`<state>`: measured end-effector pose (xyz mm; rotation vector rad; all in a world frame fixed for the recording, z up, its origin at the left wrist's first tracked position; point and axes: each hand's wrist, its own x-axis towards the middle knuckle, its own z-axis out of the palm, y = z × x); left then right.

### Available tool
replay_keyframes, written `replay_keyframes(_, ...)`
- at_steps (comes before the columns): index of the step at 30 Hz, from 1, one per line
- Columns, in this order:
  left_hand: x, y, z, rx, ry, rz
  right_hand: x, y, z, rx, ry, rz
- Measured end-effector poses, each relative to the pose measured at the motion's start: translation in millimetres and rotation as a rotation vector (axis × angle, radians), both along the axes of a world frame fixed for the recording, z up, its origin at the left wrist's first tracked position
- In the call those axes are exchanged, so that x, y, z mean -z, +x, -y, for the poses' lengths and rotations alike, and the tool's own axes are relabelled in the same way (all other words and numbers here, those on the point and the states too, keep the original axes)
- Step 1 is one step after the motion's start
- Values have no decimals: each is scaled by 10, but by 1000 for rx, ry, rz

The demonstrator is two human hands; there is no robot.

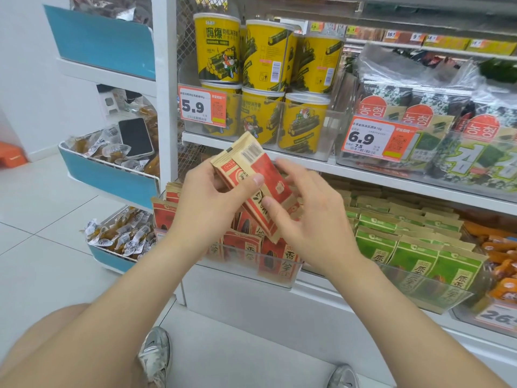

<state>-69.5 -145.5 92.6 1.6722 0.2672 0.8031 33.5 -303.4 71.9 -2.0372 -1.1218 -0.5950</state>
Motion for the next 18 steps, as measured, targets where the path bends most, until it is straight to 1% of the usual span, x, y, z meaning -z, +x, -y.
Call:
replay_keyframes(2,14,5,5,13,46,-39,43,-4,-18,-1,-26,148)
replay_keyframes(5,28,4,35,32,67,-78,100,18,-70,83,-73,352)
replay_keyframes(9,45,12,21,-34,121,-120,107,-5,-128,162,-103,528)
replay_keyframes(13,46,1,34,-35,139,-148,68,-37,-126,239,-145,596)
replay_keyframes(18,107,31,12,-19,227,-162,47,-57,-138,228,-136,522)
